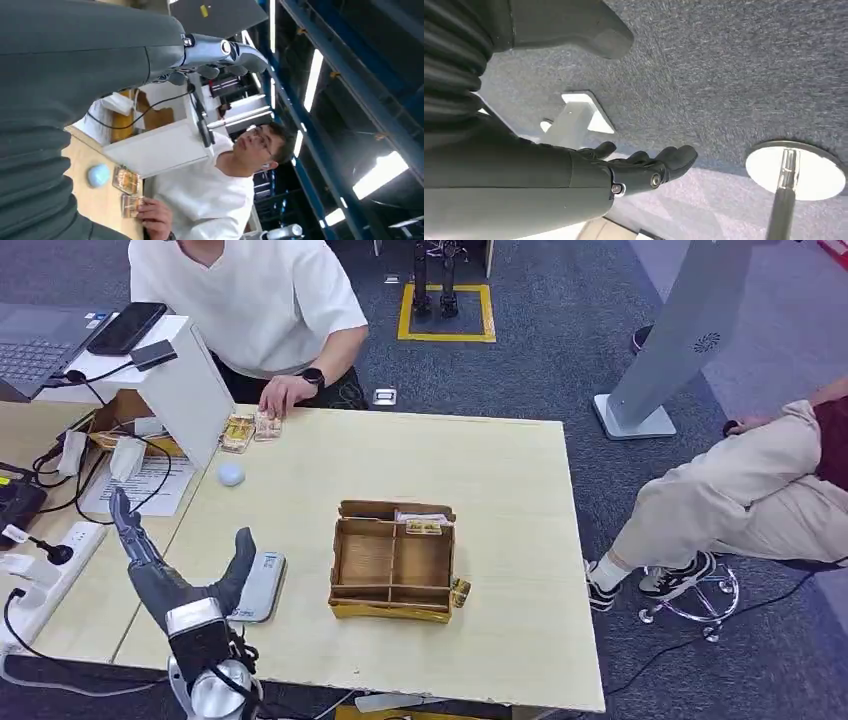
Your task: Pass the card to the sensor for recognition and then transmit it.
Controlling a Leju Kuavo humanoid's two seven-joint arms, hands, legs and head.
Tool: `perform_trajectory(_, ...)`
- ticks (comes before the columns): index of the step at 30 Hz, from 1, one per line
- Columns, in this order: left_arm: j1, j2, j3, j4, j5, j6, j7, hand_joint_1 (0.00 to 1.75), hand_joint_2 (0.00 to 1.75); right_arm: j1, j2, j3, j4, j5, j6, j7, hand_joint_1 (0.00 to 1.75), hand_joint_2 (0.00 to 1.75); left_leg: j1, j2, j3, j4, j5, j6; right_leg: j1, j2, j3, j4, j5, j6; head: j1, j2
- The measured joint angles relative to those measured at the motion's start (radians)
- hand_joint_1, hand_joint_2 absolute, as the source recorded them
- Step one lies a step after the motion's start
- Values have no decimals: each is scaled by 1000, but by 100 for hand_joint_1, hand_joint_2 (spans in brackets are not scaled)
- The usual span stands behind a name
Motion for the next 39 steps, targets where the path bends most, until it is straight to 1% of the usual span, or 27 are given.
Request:
perform_trajectory(5, 38, 2, -9, -35, -2, -1, 3, 0, 175, -9, -1, 2, 0, 9, 0, 0, 0, 175, 0, 0, 0, 0, 0, 0, 0, 0, 0, 0, 0, 0, 0, 0)
perform_trajectory(8, 62, 9, -38, -49, 22, -33, 22, 0, 175, -13, -1, 3, 0, 10, 0, -3, 0, 175, 0, 0, 0, 0, 0, 0, 0, 0, 0, 0, 0, 0, 0, 0)
perform_trajectory(10, 76, 18, -64, -57, 31, -65, 25, 0, 175, -15, 0, 3, 0, 10, 0, -5, 0, 175, 0, 0, 0, 0, 0, 0, 0, 0, 0, 0, 0, 0, 0, 0)
perform_trajectory(12, 85, 38, -102, -65, 34, -104, 35, 0, 175, -17, 1, 5, 0, 10, 0, -5, 0, 175, 0, 0, 0, 0, 0, 0, 0, 0, 0, 0, 0, 0, 0, 0)
perform_trajectory(18, 96, 114, -214, -66, 19, -210, 65, 0, 175, -20, 9, 8, 0, 11, 0, -21, 0, 175, 0, 0, 0, 0, 0, 0, 0, 0, 0, 0, 0, 0, 0, 0)
perform_trajectory(22, 95, 155, -272, -66, 5, -272, 77, 0, 175, -24, 14, 9, 0, 13, 0, -28, 0, 175, 0, 0, 0, 0, 0, 0, 0, 0, 0, 0, 0, 0, 0, 0)
perform_trajectory(26, 85, 201, -333, -66, -28, -353, 87, 0, 175, -28, 19, 10, -1, 16, 0, -40, 0, 175, 0, 0, 0, 0, 0, 0, 0, 0, 0, 0, 0, 0, 0, 0)
perform_trajectory(31, 67, 235, -382, -59, -35, -424, 90, 0, 175, -34, 24, 16, -1, 17, 0, -44, 0, 175, 0, 0, 0, 0, 0, 0, 0, 0, 0, 0, 0, 0, 0, 0)
perform_trajectory(33, 62, 242, -396, -53, -31, -448, 95, 0, 175, -35, 26, 21, -1, 17, 0, -49, 0, 175, 0, 0, 0, 0, 0, 0, 0, 0, 0, 0, 0, 0, 0, 0)
perform_trajectory(36, 55, 252, -416, -45, -26, -465, 97, 0, 175, -35, 27, 25, -1, 17, 0, -54, 0, 175, 0, 0, 0, 0, 0, 0, 0, 0, 0, 0, 0, 0, 0, 0)
perform_trajectory(39, 47, 262, -430, -34, -20, -515, 105, 0, 175, -36, 27, 27, -1, 17, 0, -56, 0, 175, 0, 0, 0, 0, 0, 0, 0, 0, 0, 0, 0, 0, 0, 0)
